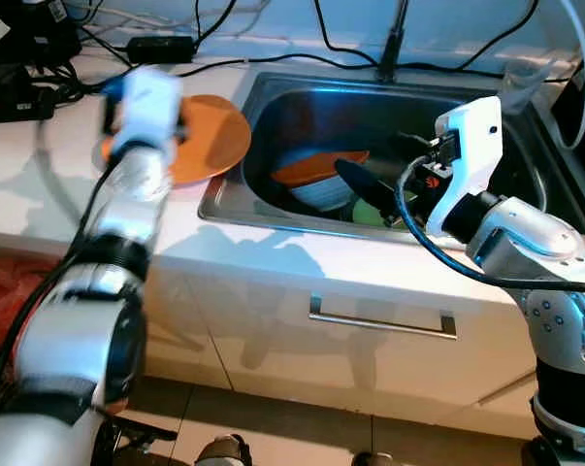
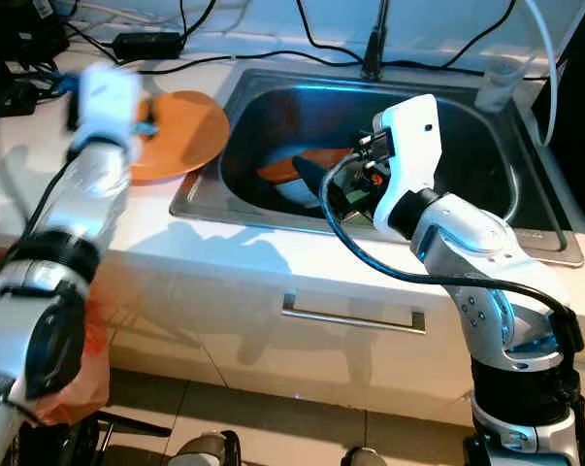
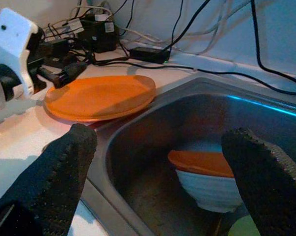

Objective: Kitchen organization

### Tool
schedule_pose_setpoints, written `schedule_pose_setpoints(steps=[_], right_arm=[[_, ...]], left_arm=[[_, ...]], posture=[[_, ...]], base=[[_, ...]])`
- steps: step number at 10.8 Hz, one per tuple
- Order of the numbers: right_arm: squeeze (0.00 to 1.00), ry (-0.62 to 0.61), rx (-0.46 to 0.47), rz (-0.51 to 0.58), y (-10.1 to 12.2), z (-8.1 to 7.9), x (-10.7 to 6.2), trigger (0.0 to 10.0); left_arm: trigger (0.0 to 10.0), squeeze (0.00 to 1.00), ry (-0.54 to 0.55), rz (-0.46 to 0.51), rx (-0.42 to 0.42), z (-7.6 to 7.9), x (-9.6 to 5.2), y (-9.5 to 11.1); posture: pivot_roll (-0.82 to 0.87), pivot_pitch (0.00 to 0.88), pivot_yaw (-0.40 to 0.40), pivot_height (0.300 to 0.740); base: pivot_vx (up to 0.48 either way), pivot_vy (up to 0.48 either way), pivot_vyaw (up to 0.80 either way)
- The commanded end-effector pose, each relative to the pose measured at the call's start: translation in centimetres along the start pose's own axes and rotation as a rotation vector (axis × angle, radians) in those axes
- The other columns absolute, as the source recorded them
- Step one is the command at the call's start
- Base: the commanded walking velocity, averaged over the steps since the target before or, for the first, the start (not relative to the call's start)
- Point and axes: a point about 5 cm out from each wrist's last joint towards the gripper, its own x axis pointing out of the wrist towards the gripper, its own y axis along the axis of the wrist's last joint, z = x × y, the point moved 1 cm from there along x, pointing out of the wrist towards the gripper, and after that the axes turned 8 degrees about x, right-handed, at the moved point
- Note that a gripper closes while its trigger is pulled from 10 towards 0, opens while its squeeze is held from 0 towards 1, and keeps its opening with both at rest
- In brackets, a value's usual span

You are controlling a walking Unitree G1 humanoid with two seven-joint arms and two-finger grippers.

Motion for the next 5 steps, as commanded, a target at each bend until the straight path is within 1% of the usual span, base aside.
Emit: schedule_pose_setpoints(steps=[1,2,3,4,5], right_arm=[[0.00,0.005,-0.010,0.004,0.1,0.0,0.1,10.0],[0.00,0.007,-0.010,0.004,0.1,0.0,0.2,10.0],[0.00,0.010,-0.013,0.004,0.2,0.1,0.2,10.0],[0.00,0.011,-0.014,0.004,0.2,0.1,0.2,10.0],[0.00,0.011,-0.016,0.005,0.2,0.2,0.2,10.0]], left_arm=[[10.0,1.00,0.053,0.000,-0.017,-0.9,0.1,0.1],[10.0,0.75,0.088,-0.026,-0.040,-1.6,0.0,-0.6],[10.0,0.00,0.136,-0.059,-0.075,-2.5,-0.3,-1.4],[10.0,0.00,0.151,-0.060,-0.080,-2.8,-0.4,-1.5],[10.0,0.00,0.160,-0.106,-0.127,-2.9,-0.6,-2.1]], posture=[[-0.02,0.061,0.019,0.740],[-0.02,0.059,0.015,0.740],[-0.02,0.057,0.012,0.740],[-0.02,0.055,0.011,0.740],[-0.02,0.056,0.012,0.740]], base=[[0.000,0.000,0.00],[0.000,0.000,0.00],[0.000,0.000,0.00],[0.000,0.000,0.00],[0.000,0.000,0.00]])
